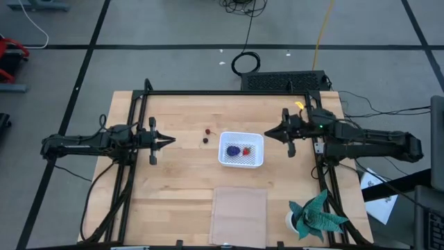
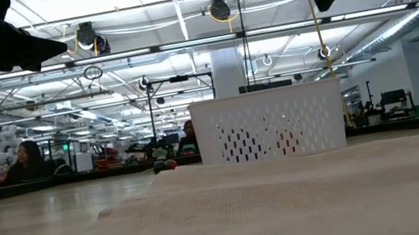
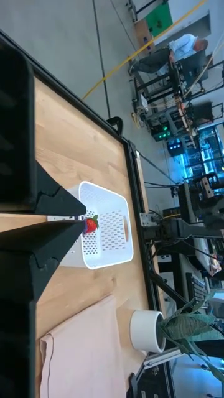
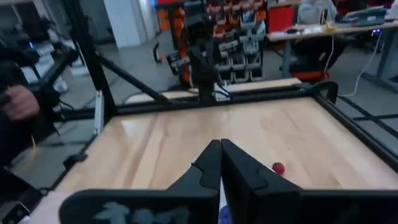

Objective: Pick and placing Produce into tupperware
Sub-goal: Put the black cherry into the white basket

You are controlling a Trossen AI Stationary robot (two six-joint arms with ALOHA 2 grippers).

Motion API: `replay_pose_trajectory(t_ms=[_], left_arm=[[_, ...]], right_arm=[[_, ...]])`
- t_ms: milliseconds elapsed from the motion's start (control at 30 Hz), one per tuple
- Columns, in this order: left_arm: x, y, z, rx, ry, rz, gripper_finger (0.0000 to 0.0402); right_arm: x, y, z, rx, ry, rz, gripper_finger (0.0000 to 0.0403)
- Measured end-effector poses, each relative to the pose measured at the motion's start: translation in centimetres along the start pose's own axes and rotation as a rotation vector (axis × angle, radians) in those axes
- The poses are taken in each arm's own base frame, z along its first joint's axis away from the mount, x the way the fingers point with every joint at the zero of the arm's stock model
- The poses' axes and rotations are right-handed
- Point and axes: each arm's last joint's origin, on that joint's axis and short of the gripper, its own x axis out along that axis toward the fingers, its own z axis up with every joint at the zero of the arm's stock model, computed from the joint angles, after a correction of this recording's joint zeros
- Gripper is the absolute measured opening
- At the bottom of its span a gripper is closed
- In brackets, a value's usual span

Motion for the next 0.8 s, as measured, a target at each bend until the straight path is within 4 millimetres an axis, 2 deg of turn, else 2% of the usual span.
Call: replay_pose_trajectory(t_ms=[133, 300, 800], left_arm=[[0.0, 0.0, 0.0, -0.001, 0.000, 0.000, 0.0026], [0.0, 0.0, 0.0, -0.001, 0.000, 0.000, 0.0026], [0.0, 0.0, 0.0, -0.001, 0.000, 0.000, 0.0026]], right_arm=[[-1.3, -0.1, -1.3, 0.040, -0.055, -0.095, 0.0000], [-2.2, 0.0, -2.5, 0.057, -0.052, -0.129, 0.0000], [-2.4, -0.1, -3.9, 0.068, 0.070, -0.145, 0.0000]])
